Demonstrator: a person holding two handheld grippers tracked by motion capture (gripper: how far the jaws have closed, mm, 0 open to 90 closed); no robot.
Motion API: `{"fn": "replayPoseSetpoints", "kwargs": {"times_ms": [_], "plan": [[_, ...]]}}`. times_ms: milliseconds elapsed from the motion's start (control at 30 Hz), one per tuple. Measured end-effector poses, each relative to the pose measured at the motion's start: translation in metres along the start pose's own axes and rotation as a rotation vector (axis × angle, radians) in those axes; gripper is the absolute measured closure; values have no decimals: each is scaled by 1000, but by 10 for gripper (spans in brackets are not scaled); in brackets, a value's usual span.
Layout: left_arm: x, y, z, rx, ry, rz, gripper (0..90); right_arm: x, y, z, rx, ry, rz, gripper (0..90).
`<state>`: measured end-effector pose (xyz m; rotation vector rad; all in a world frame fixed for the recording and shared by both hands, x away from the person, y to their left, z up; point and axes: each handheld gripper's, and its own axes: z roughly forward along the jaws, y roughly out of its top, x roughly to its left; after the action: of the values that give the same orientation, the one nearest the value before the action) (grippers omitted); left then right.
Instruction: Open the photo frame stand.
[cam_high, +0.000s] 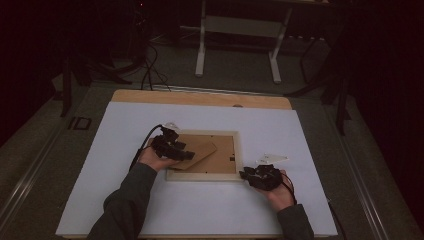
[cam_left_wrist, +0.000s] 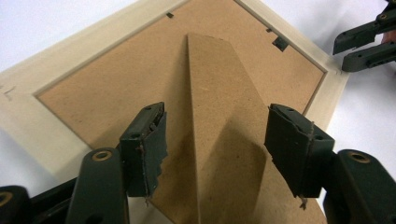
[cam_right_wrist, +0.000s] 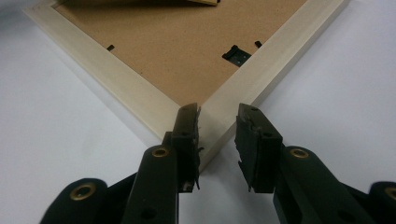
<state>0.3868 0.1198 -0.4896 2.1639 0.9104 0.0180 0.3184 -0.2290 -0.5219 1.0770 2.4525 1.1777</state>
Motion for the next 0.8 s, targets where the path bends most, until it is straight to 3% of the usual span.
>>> {"fn": "replayPoseSetpoints", "kwargs": {"times_ms": [400, 800], "plan": [[0, 4, 14, 36, -52, 6, 364, 0, 0, 0, 2, 1, 0, 688], [-4, 4, 25, 95, -60, 27, 357, 1, 0, 0, 3, 0, -6, 686]]}}
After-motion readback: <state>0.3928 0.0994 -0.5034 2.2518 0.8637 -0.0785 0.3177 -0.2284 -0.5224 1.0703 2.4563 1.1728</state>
